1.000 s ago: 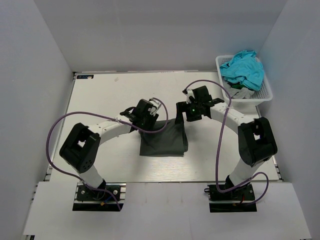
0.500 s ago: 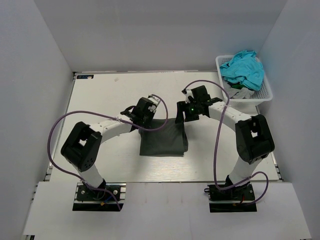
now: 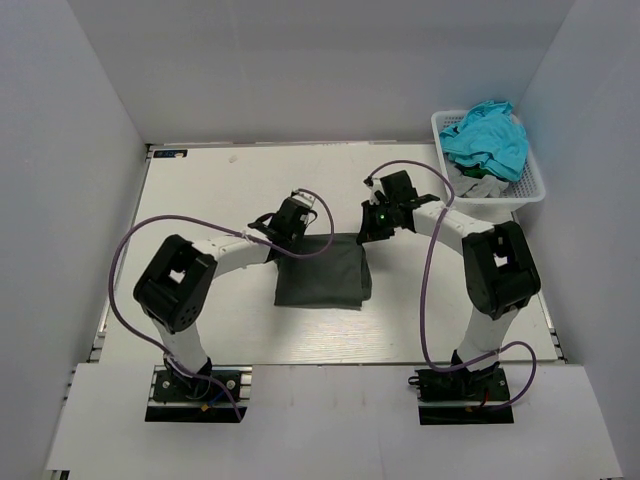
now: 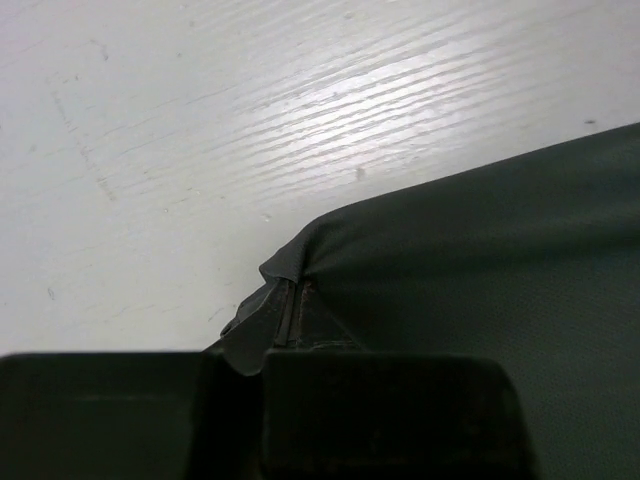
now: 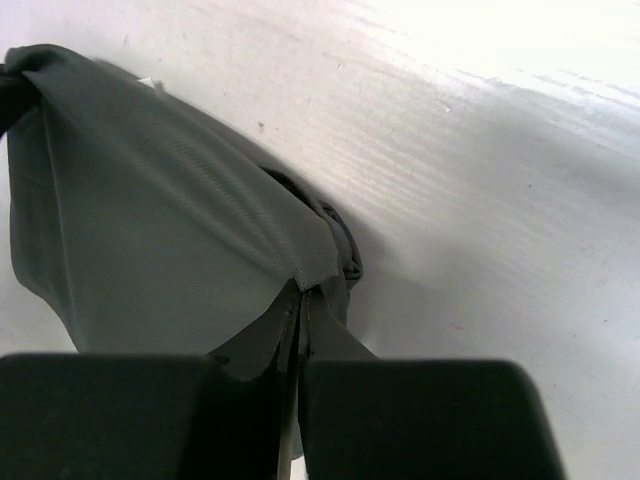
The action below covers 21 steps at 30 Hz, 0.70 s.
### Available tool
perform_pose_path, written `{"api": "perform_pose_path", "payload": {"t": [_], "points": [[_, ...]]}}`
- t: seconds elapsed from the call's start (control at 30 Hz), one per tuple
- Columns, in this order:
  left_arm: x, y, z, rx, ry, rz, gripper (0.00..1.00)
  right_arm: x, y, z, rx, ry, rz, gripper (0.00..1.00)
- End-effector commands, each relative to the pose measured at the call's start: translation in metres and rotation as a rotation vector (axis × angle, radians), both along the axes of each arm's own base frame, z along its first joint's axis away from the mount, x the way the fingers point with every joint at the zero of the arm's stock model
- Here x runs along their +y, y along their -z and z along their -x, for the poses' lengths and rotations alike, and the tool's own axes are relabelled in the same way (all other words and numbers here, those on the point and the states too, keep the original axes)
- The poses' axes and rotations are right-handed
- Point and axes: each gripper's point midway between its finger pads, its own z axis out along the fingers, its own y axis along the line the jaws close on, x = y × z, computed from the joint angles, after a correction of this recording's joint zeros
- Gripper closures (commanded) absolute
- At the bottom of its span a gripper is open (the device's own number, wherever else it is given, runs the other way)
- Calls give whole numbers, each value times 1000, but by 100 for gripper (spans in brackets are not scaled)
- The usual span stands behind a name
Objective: Fold and stack the t-shirts
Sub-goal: Smooth out wrinkles on the folded tshirt
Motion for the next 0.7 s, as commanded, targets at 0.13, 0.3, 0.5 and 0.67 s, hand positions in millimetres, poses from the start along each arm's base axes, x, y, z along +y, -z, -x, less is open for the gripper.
{"api": "perform_pose_path", "payload": {"t": [0.13,0.3,0.5,0.67], "points": [[17,26,-8,28,-139,-57,100,-10,20,-21,28,85,0,100],[17,36,-12,58,-175,-56,100,-13,36,-20,66,94,23,100],[14,-3,-28,37,-242,-51,86,-7,5,-32,3,82,-1,90],[4,-67,-38,-26,-270,42,0,0,-42,-33,-58,55,-52,40]]}}
